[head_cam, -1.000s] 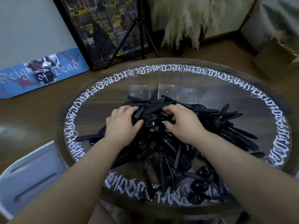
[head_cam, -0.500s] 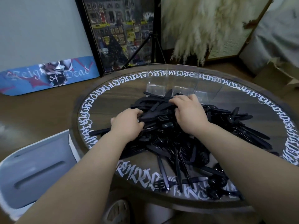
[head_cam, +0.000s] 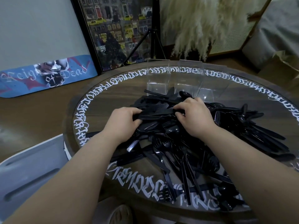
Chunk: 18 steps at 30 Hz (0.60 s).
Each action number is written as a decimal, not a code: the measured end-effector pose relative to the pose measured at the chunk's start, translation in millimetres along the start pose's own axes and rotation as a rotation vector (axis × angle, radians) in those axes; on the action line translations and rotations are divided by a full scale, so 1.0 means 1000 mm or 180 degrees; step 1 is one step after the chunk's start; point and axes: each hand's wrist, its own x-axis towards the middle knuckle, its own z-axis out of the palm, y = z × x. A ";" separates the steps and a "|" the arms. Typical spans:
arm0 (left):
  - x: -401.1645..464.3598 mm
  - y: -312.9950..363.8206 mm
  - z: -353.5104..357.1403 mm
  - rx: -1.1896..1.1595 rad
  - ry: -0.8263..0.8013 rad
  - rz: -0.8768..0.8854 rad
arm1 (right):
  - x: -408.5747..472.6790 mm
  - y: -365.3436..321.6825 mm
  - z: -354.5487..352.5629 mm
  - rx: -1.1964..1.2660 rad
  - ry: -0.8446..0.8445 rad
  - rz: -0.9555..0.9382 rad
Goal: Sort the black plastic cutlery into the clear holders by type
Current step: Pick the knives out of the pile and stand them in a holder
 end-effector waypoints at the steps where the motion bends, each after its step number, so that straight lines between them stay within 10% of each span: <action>1: -0.001 -0.001 -0.003 0.0010 0.0050 -0.0008 | 0.000 -0.001 -0.001 0.0017 0.0010 -0.0044; 11: -0.018 -0.010 -0.033 -0.0283 0.0158 -0.0099 | -0.004 -0.008 -0.017 0.0593 0.0211 -0.0125; 18: -0.026 0.001 -0.038 -0.0976 0.0045 -0.0212 | -0.007 -0.017 -0.029 0.2384 0.0005 0.0605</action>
